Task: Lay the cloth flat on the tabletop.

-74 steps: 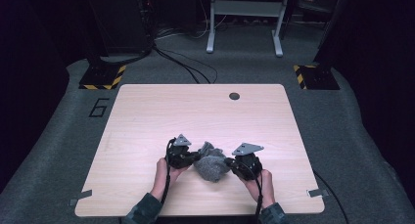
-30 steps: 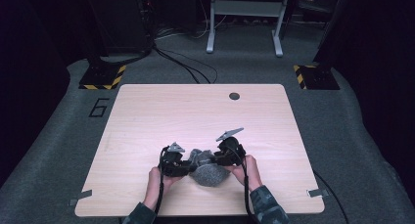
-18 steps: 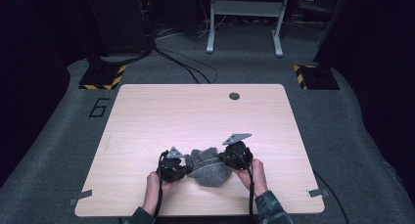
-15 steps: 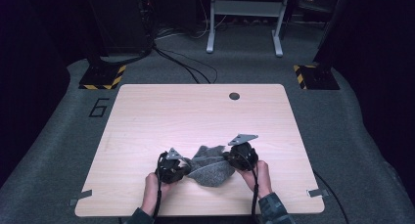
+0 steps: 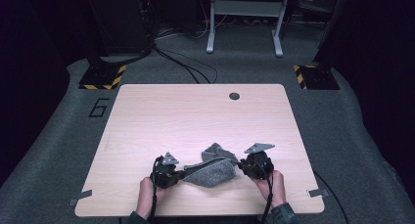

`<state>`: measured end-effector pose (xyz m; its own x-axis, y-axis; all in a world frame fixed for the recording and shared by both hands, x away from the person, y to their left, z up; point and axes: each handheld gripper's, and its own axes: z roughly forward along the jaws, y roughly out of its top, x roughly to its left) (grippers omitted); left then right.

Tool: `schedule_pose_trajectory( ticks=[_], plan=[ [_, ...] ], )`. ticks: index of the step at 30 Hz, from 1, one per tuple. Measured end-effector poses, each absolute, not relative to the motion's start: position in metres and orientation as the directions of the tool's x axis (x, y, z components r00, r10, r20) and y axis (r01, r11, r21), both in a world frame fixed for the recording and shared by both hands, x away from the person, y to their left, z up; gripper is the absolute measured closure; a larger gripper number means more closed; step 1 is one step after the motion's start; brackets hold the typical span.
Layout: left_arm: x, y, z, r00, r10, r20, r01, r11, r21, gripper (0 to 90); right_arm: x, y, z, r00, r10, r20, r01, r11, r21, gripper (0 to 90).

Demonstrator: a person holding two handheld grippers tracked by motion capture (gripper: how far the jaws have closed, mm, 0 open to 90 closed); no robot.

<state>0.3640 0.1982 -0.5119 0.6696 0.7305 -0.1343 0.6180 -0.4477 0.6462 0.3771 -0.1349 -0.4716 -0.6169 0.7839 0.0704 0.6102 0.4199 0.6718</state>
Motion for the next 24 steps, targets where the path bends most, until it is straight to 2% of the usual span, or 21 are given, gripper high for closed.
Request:
schedule_pose_trajectory(
  ticks=[1,2,3,4,5,6,7,8,11,16,20,24],
  plan=[
    [0.364,0.202,-0.510,0.674,0.721,-0.159,0.617,-0.430,0.659,85.8,0.376,-0.140,-0.470,-0.619,0.780,0.098,0.615,0.403,0.678,64.8],
    [0.364,0.202,-0.510,0.674,0.721,-0.159,0.617,-0.430,0.659,81.7,0.376,-0.140,-0.470,-0.619,0.780,0.098,0.615,0.403,0.678,64.8],
    [0.364,0.204,-0.507,0.675,0.717,-0.174,0.619,-0.422,0.663,74.4,0.377,-0.145,-0.465,-0.609,0.785,0.117,0.617,0.375,0.692,59.7],
    [0.363,0.204,-0.506,0.675,0.715,-0.180,0.620,-0.418,0.664,74.4,0.377,-0.145,-0.465,-0.609,0.785,0.117,0.617,0.375,0.692,59.7],
    [0.364,0.206,-0.502,0.668,0.720,-0.187,0.621,-0.401,0.674,61.7,0.380,-0.149,-0.459,-0.607,0.786,0.117,0.607,0.364,0.706,58.4],
    [0.365,0.207,-0.500,0.672,0.717,-0.186,0.615,-0.401,0.679,61.7,0.380,-0.149,-0.459,-0.607,0.786,0.117,0.607,0.364,0.706,58.4],
    [0.366,0.208,-0.496,0.665,0.723,-0.188,0.617,-0.389,0.684,57.3,0.382,-0.149,-0.456,-0.606,0.787,0.116,0.605,0.362,0.709,57.3],
    [0.369,0.208,-0.492,0.667,0.720,-0.193,0.611,-0.379,0.695,48.0,0.391,-0.148,-0.448,-0.613,0.783,0.108,0.592,0.364,0.719,57.1],
    [0.375,0.207,-0.489,0.656,0.734,-0.176,0.609,-0.377,0.698,38.7,0.399,-0.144,-0.442,-0.622,0.777,0.094,0.578,0.376,0.724,56.6],
    [0.397,0.202,-0.489,0.659,0.732,-0.173,0.618,-0.395,0.680,33.9,0.435,-0.118,-0.439,-0.676,0.734,0.065,0.550,0.444,0.708,54.8],
    [0.408,0.193,-0.492,0.666,0.728,-0.163,0.616,-0.414,0.670,31.4,0.466,-0.091,-0.456,-0.711,0.702,0.045,0.555,0.520,0.650,52.8],
    [0.414,0.185,-0.499,0.681,0.716,-0.149,0.620,-0.457,0.638,31.5,0.477,-0.078,-0.468,-0.716,0.696,0.057,0.570,0.535,0.624,53.2]
  ],
)
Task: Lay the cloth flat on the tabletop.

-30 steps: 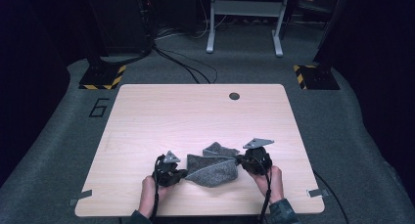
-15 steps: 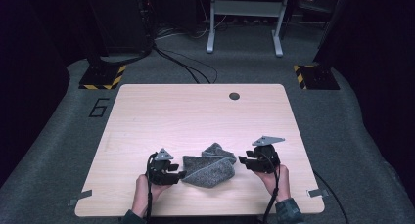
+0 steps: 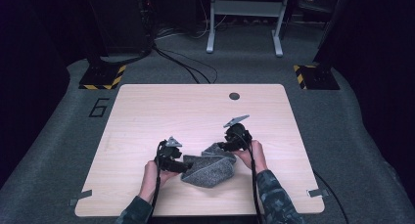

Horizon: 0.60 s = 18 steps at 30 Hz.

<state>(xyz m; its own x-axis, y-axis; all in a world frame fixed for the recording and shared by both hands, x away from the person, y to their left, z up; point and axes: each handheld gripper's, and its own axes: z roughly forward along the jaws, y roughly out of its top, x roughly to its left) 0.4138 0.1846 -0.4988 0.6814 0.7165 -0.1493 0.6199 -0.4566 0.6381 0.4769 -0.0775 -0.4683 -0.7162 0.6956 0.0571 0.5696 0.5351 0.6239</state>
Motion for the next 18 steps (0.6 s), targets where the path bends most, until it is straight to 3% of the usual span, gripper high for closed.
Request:
schedule_pose_trajectory(
  ticks=[4,5,9,10,12,13,18],
  plan=[
    [0.418,0.180,-0.506,0.674,0.725,-0.140,0.629,-0.464,0.624,45.5,0.487,-0.067,-0.477,-0.727,0.684,0.051,0.572,0.564,0.596,55.4],
    [0.418,0.179,-0.508,0.679,0.722,-0.134,0.623,-0.470,0.625,45.5,0.490,-0.063,-0.479,-0.725,0.687,0.049,0.579,0.570,0.584,56.7],
    [0.415,0.178,-0.508,0.684,0.721,-0.110,0.609,-0.482,0.630,68.5,0.494,-0.055,-0.486,-0.727,0.685,0.045,0.590,0.590,0.551,65.6],
    [0.413,0.178,-0.509,0.689,0.719,-0.088,0.596,-0.494,0.634,77.5,0.496,-0.053,-0.490,-0.727,0.686,0.037,0.591,0.597,0.543,73.1],
    [0.412,0.178,-0.509,0.690,0.718,-0.087,0.595,-0.495,0.634,80.5,0.498,-0.053,-0.492,-0.737,0.675,0.032,0.581,0.609,0.540,76.3],
    [0.410,0.179,-0.510,0.693,0.717,-0.075,0.585,-0.499,0.639,85.8,0.498,-0.052,-0.497,-0.736,0.677,0.028,0.585,0.614,0.530,83.2],
    [0.406,0.182,-0.510,0.688,0.723,-0.063,0.582,-0.497,0.643,87.8,0.498,-0.054,-0.500,-0.711,0.701,0.052,0.610,0.579,0.540,88.1]
  ],
)
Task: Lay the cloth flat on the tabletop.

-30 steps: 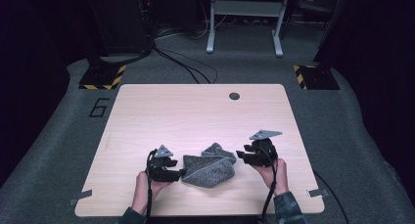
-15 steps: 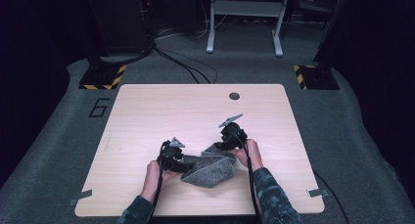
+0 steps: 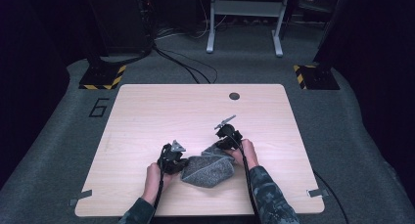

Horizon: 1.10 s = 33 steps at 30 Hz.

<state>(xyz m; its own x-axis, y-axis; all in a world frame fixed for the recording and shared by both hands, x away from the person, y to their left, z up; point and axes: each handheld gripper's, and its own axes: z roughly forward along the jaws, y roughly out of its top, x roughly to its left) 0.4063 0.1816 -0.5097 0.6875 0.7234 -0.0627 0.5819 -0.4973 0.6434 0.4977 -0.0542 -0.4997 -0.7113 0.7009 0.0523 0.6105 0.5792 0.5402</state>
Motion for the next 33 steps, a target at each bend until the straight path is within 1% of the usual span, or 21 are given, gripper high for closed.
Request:
schedule_pose_trajectory(
  ticks=[1,4,8,9,10,12,14,18,19,20,22,24,25,26,27,28,29,30,31,32,33],
  plan=[
    [0.405,0.183,-0.510,0.677,0.734,-0.055,0.580,-0.486,0.654,87.8,0.499,-0.056,-0.499,-0.717,0.696,0.032,0.600,0.593,0.536,88.3],
    [0.402,0.189,-0.511,0.658,0.751,-0.052,0.582,-0.463,0.669,87.9,0.497,-0.061,-0.498,-0.687,0.726,0.016,0.623,0.579,0.526,88.7],
    [0.398,0.203,-0.510,0.622,0.782,-0.045,0.591,-0.430,0.682,87.9,0.494,-0.083,-0.494,-0.643,0.766,0.008,0.652,0.542,0.529,88.6],
    [0.397,0.208,-0.508,0.622,0.783,-0.032,0.591,-0.443,0.674,87.9,0.492,-0.088,-0.493,-0.625,0.781,0.020,0.670,0.523,0.527,88.6],
    [0.396,0.210,-0.509,0.609,0.793,-0.036,0.595,-0.426,0.681,87.9,0.492,-0.088,-0.493,-0.625,0.781,0.020,0.670,0.523,0.527,88.6],
    [0.395,0.216,-0.509,0.592,0.805,-0.035,0.603,-0.413,0.683,87.9,0.486,-0.104,-0.491,-0.598,0.802,0.014,0.684,0.501,0.530,88.5],
    [0.394,0.220,-0.510,0.567,0.823,-0.018,0.608,-0.404,0.683,87.9,0.484,-0.109,-0.491,-0.587,0.810,0.014,0.692,0.493,0.527,88.5],
    [0.394,0.227,-0.510,0.546,0.838,0.000,0.618,-0.403,0.675,87.8,0.473,-0.128,-0.490,-0.542,0.840,0.028,0.729,0.453,0.513,88.2],
    [0.394,0.229,-0.510,0.549,0.836,0.003,0.619,-0.409,0.671,87.7,0.469,-0.136,-0.490,-0.522,0.851,0.047,0.745,0.429,0.510,87.8],
    [0.394,0.230,-0.511,0.540,0.841,-0.004,0.625,-0.399,0.671,87.7,0.469,-0.136,-0.490,-0.522,0.851,0.047,0.745,0.429,0.510,87.8],
    [0.395,0.232,-0.512,0.540,0.842,-0.008,0.627,-0.396,0.671,85.8,0.462,-0.146,-0.493,-0.510,0.854,0.102,0.770,0.401,0.495,82.7],
    [0.396,0.232,-0.513,0.534,0.845,-0.016,0.629,-0.385,0.675,78.8,0.458,-0.149,-0.493,-0.520,0.846,0.116,0.769,0.405,0.495,73.8],
    [0.397,0.233,-0.512,0.517,0.856,-0.032,0.648,-0.367,0.668,69.3,0.457,-0.151,-0.492,-0.528,0.841,0.118,0.763,0.408,0.501,68.0],
    [0.398,0.234,-0.512,0.518,0.855,-0.041,0.653,-0.364,0.665,65.2,0.456,-0.153,-0.488,-0.531,0.837,0.131,0.763,0.406,0.502,65.0],
    [0.398,0.234,-0.512,0.518,0.855,-0.041,0.653,-0.364,0.665,60.2,0.456,-0.153,-0.488,-0.531,0.837,0.131,0.763,0.406,0.502,65.0],
    [0.398,0.234,-0.512,0.505,0.862,-0.050,0.659,-0.347,0.667,60.2,0.454,-0.154,-0.484,-0.529,0.838,0.136,0.760,0.396,0.515,62.1],
    [0.399,0.234,-0.511,0.495,0.867,-0.061,0.668,-0.335,0.665,52.3,0.455,-0.157,-0.481,-0.540,0.831,0.134,0.743,0.396,0.540,55.7],
    [0.399,0.235,-0.511,0.493,0.868,-0.065,0.671,-0.332,0.663,47.0,0.456,-0.158,-0.476,-0.541,0.830,0.133,0.735,0.391,0.553,51.3],
    [0.401,0.236,-0.511,0.493,0.867,-0.070,0.673,-0.329,0.663,44.8,0.458,-0.158,-0.474,-0.546,0.828,0.126,0.721,0.388,0.574,50.5],
    [0.401,0.236,-0.511,0.492,0.868,-0.063,0.674,-0.334,0.659,41.2,0.460,-0.157,-0.470,-0.551,0.826,0.119,0.702,0.382,0.601,47.6],
    [0.403,0.236,-0.512,0.484,0.872,-0.076,0.681,-0.321,0.658,39.2,0.463,-0.156,-0.469,-0.558,0.822,0.116,0.695,0.386,0.607,42.7]
  ],
)
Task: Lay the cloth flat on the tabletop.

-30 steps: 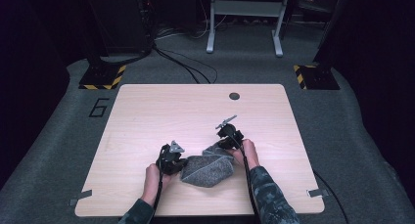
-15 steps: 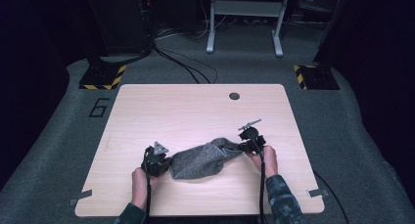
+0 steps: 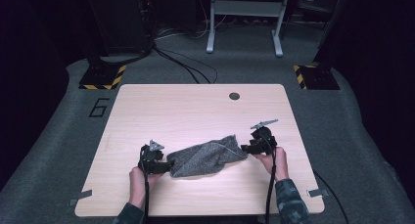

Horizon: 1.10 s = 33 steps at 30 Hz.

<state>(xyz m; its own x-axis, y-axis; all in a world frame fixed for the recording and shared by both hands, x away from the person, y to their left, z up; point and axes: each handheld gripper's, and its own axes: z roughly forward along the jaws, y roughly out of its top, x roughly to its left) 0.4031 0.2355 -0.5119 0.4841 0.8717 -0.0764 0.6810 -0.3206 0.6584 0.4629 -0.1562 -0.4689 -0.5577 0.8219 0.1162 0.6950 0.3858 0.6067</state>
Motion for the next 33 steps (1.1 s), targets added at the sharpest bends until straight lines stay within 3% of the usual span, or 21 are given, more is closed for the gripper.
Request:
schedule_pose_trajectory(
  ticks=[11,12,13,14,15,16,17,23,27,33],
  plan=[
    [0.420,0.233,-0.511,0.482,0.874,-0.067,0.691,-0.332,0.642,34.8,0.515,-0.115,-0.488,-0.576,0.812,0.096,0.691,0.421,0.588,45.1],
    [0.421,0.231,-0.511,0.491,0.869,-0.056,0.684,-0.345,0.643,36.6,0.518,-0.111,-0.492,-0.563,0.822,0.090,0.703,0.419,0.574,50.6],
    [0.421,0.231,-0.511,0.491,0.869,-0.056,0.684,-0.345,0.643,39.1,0.518,-0.111,-0.492,-0.563,0.822,0.090,0.703,0.419,0.574,50.6],
    [0.420,0.227,-0.511,0.498,0.866,-0.038,0.675,-0.360,0.644,41.7,0.520,-0.111,-0.497,-0.555,0.827,0.095,0.713,0.413,0.566,59.8],
    [0.420,0.227,-0.511,0.498,0.866,-0.038,0.675,-0.360,0.644,44.5,0.520,-0.111,-0.497,-0.555,0.827,0.095,0.713,0.413,0.566,59.8],
    [0.420,0.225,-0.511,0.497,0.867,-0.025,0.672,-0.367,0.643,49.6,0.519,-0.110,-0.501,-0.554,0.827,0.096,0.714,0.413,0.565,66.4],
    [0.420,0.225,-0.510,0.513,0.858,-0.012,0.664,-0.388,0.638,49.6,0.519,-0.110,-0.501,-0.554,0.827,0.096,0.714,0.413,0.565,66.4],
    [0.418,0.222,-0.509,0.525,0.851,-0.015,0.660,-0.396,0.639,70.4,0.516,-0.121,-0.502,-0.540,0.829,0.146,0.736,0.380,0.560,87.7],
    [0.420,0.223,-0.510,0.528,0.848,-0.033,0.660,-0.386,0.645,80.4,0.514,-0.122,-0.503,-0.532,0.832,0.157,0.740,0.367,0.563,88.9],
    [0.421,0.229,-0.513,0.514,0.851,-0.110,0.672,-0.319,0.668,86.8,0.503,-0.122,-0.491,-0.548,0.831,0.100,0.675,0.369,0.639,89.5]
  ],
)
